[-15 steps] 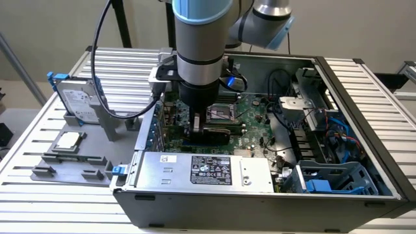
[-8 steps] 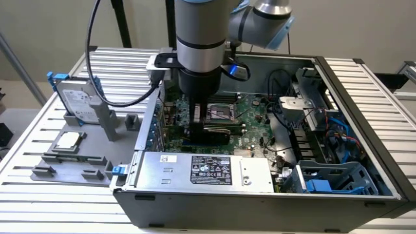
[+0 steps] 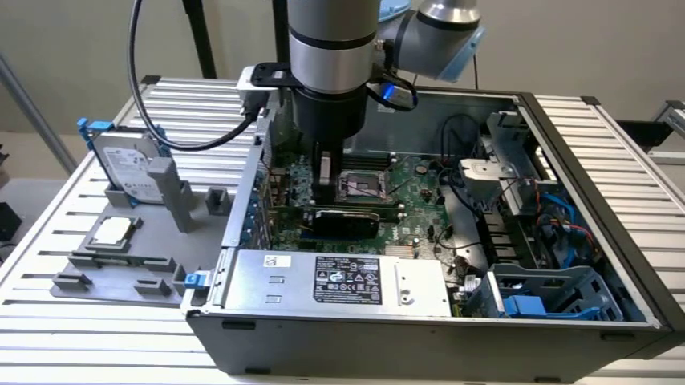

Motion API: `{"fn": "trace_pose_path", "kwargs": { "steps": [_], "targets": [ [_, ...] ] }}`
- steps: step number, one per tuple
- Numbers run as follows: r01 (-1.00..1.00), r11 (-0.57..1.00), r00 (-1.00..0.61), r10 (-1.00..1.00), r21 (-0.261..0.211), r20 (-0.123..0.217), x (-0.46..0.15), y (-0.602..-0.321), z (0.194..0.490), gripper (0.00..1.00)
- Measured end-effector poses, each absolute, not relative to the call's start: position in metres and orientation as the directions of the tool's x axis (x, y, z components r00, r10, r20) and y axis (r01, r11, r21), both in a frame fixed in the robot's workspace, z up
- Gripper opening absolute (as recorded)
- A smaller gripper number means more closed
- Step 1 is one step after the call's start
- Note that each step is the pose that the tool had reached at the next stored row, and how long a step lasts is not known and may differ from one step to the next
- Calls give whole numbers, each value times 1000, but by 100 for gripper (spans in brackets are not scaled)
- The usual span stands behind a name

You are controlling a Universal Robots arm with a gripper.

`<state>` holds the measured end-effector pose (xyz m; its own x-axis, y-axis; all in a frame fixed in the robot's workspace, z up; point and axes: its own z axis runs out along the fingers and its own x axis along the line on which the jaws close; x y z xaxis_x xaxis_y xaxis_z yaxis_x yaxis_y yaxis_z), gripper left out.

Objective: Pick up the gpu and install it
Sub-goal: 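Insert the gpu into the slot, then press down on the gpu until it lock into place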

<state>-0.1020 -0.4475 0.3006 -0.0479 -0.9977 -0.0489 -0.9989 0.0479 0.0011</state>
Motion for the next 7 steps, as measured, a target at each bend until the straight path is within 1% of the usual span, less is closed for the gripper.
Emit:
{"fn": "trace_pose_path", "kwargs": {
  "steps": [7],
  "targets": [
    [-999, 48, -48, -998, 1, -49, -102, -448, 301, 0]
  ]
}}
